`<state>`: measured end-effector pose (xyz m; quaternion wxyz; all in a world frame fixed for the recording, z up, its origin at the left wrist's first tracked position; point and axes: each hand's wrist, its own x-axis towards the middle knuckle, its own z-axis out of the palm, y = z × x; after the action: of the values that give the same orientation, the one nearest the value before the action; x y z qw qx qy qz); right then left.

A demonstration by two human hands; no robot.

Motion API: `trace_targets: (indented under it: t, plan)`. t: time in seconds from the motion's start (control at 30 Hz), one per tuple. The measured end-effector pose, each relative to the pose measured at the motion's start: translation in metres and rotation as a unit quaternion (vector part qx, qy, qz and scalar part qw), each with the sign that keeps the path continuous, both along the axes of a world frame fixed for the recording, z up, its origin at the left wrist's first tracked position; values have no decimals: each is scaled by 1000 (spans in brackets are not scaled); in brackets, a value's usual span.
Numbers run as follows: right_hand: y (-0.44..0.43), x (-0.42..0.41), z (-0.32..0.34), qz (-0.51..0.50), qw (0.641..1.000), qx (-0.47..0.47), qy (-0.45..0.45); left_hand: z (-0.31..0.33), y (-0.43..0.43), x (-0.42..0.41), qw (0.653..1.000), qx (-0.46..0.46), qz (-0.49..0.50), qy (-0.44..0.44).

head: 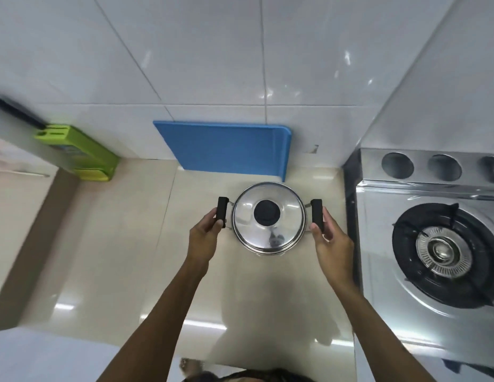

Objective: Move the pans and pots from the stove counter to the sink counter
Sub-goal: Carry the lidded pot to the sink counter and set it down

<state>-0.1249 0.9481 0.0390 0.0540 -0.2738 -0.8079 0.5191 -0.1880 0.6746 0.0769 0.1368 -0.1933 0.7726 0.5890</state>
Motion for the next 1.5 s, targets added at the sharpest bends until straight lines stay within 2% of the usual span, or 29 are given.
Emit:
trace_targets:
  t: [0.13, 0.3, 0.53, 0.63, 0.83, 1.03, 1.2, 1.5]
  plan:
    - [-48, 11, 38, 40, 999, -27, 22, 27, -59, 42, 998, 15, 52, 29]
    - [-152, 14, 78, 140, 987, -45, 66, 68, -166, 93, 985, 17, 152, 81]
    - [-356, 42, 132, 271, 953, -51, 123, 128, -352, 201, 945, 16, 280, 166]
    - [-445, 59, 149, 301, 938, -97, 146, 151, -431, 249, 927, -1, 328, 179]
    - [-629, 97, 176, 400, 889, -164, 151, 195, -567, 351, 863, -42, 457, 210]
    - [-779, 124, 200, 510, 825, -205, 134, 205, -673, 425, 792, -51, 566, 223]
    - [-891, 125, 200, 555, 797, -206, 117, 194, -758, 441, 756, -50, 612, 228]
    - [-1126, 78, 185, 564, 787, -229, 102, 170, -974, 403, 743, -38, 636, 204]
